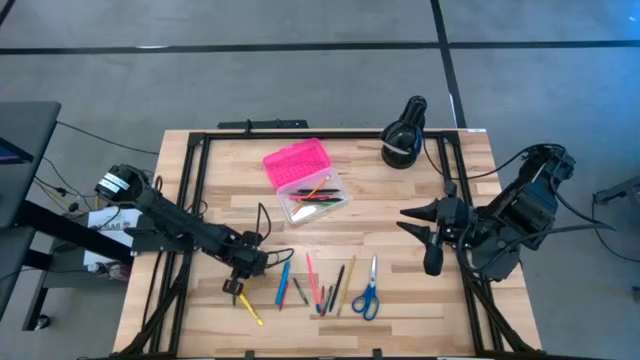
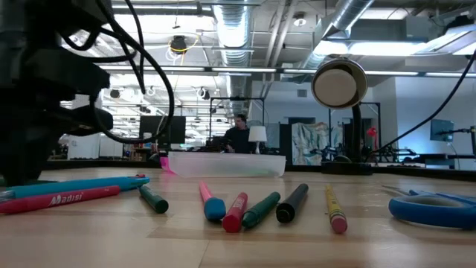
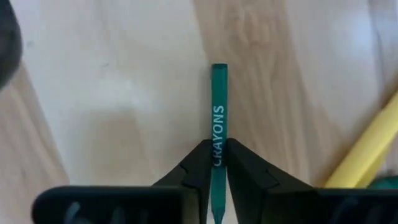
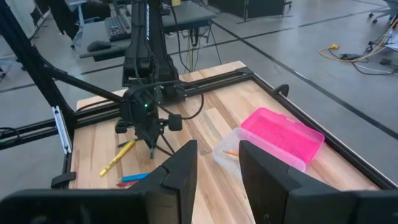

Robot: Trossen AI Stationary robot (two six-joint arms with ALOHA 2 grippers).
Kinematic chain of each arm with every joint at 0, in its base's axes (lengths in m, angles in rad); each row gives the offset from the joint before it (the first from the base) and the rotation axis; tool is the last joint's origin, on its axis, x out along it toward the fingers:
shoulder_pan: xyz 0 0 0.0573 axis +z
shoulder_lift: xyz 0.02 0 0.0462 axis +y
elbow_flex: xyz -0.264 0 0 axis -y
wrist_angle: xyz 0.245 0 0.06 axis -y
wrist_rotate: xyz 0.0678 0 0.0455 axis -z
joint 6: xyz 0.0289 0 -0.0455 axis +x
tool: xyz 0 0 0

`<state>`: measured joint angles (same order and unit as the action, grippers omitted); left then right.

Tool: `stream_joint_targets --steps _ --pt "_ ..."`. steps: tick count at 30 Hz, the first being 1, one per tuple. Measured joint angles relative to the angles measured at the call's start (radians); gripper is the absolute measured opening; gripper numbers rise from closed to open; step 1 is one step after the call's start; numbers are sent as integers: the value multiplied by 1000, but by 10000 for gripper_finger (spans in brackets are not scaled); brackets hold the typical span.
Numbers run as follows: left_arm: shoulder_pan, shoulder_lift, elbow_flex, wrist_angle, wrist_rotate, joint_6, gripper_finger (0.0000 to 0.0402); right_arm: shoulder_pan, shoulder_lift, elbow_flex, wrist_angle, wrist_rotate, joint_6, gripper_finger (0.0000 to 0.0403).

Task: Pick & place school supplies into a supply box
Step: Put the green crayon into the pink supply box

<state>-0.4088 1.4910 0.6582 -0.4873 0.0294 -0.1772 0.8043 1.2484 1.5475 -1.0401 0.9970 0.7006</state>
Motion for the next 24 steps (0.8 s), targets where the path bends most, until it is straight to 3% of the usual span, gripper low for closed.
stream_joint_targets --steps 5,12,24 --pt "41 0 0 -2 -9 -16 23 0 0 0 0 0 2 111" --pt "92 1 0 -28 -75 -86 28 0 0 0 0 0 2 111" --pt "183 -2 0 -7 -12 -142 21 -2 1 -39 0 -2 34 111"
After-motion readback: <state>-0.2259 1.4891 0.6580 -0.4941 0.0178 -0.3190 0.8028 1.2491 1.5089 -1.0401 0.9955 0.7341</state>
